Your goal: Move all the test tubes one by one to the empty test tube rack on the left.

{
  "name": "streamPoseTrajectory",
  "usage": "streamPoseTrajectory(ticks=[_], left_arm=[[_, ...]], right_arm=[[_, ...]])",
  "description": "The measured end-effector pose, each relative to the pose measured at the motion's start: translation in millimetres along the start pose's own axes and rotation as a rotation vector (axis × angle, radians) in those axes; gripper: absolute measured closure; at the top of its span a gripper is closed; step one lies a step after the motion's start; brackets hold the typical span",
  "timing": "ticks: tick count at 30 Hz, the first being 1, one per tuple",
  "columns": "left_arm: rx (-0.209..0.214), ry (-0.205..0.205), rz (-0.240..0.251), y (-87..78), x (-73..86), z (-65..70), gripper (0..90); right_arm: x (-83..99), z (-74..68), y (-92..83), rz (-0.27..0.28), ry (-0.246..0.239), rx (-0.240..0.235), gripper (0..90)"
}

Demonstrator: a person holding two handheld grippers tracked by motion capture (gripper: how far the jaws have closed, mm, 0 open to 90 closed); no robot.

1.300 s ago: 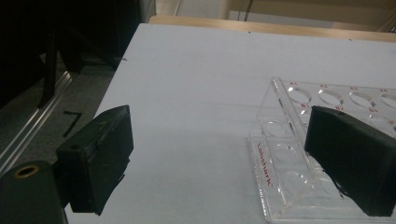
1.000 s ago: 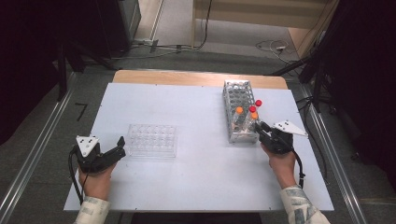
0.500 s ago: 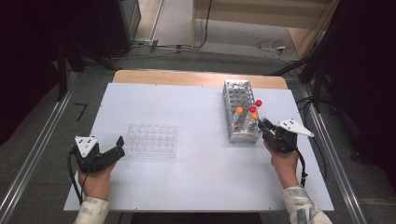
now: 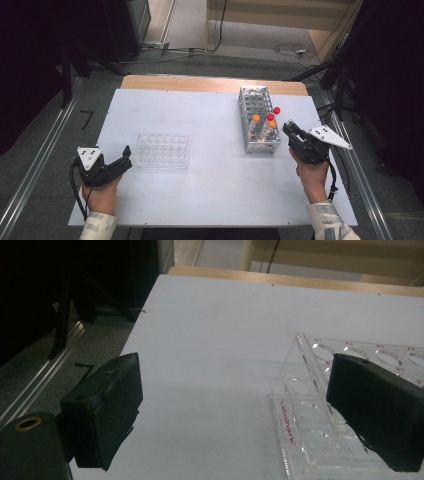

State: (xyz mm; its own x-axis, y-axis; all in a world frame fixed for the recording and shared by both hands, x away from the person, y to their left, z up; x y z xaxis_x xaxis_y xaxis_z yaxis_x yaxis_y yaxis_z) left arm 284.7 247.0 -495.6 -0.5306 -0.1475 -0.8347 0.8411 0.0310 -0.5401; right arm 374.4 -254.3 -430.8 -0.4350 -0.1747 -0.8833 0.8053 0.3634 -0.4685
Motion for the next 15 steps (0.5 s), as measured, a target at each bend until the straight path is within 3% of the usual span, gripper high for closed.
streamPoseTrajectory(ticks=[8,15], left_arm=[[0.027,0.004,0.011,-6.0,-1.1,7.0,8.7],[0.094,0.04,0.015,-14.8,-0.4,29.9,8.7]], right_arm=[[10.5,-8.6,-12.4,-0.021,-0.029,-0.02,73.2],[24.0,-29.1,-18.9,-0.045,-0.072,-0.07,73.2]])
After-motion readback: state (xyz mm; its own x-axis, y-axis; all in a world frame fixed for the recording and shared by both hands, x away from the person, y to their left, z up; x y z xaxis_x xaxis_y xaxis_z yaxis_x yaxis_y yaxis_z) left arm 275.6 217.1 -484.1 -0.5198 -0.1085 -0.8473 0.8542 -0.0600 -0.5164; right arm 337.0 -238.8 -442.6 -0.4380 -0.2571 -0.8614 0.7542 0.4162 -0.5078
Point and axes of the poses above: each handheld gripper's, and its own axes: y roughly forward along the jaws, x roughly out of its underside, z roughly to its right, the point moved 7 cm from there along y, roughly forward along the jaws, and after that the axes turned 10 degrees about -z, right-handed, at the moved point
